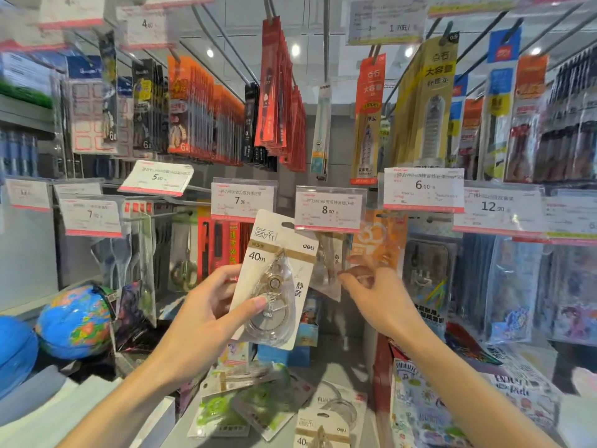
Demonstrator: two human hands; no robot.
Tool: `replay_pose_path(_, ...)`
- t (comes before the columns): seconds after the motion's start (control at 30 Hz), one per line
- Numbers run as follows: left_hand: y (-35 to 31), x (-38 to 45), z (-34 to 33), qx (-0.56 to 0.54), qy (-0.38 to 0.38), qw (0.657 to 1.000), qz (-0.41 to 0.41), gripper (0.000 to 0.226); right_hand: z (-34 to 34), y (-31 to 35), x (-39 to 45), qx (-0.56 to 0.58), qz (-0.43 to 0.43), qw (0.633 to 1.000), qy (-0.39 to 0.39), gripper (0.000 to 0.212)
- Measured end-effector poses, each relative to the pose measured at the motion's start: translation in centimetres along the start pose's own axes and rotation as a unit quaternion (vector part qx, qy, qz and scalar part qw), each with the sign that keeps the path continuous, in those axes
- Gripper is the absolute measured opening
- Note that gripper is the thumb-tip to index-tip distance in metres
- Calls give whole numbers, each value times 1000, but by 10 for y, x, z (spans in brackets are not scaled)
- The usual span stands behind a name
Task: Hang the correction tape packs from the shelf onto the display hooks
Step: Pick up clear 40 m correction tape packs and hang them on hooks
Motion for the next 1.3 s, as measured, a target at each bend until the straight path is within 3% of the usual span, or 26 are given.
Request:
replay_pose_path(0.17, 13, -5, -21, -11, -6, 1000, 10, 34, -15, 3, -39, 152, 24, 985, 84, 17)
replay_pose_path(0.3, 23, -5, -41, -16, -8, 1000, 18, 38, -23, 12, -55, 227, 25, 967, 115, 32)
replay_pose_path(0.47, 25, -6, -61, 14, 25, 999, 20, 44, -22, 9, -58, 268, -3, 955, 123, 35)
replay_pose_path(0.83, -35, 41, -44, 92, -25, 995, -32, 29, 23, -13, -50, 256, 12, 964, 68, 31)
replay_pose_path(1.0, -46, 60, -45, 81, -34, 995, -36, 4, 32, -15, -50, 255, 24, 965, 54, 29)
replay_pose_path(1.1, -49, 56, -41, 56, -42, 996, -46, 5, 33, -13, -52, 253, 35, 965, 51, 34)
replay_pose_path(1.3, -78, 53, -39, 17, -45, 994, -97, 13, 28, -2, -47, 225, 50, 971, 59, 25)
Point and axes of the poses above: each hand's wrist, its own x-axis towards the middle knuckle, its own z-axis out of the back of the hand, y = z × x, the point moved 10 cm from there along x, towards the middle knuckle, and after that the axes turned 14 degrees about -x, right-handed, at the moved point
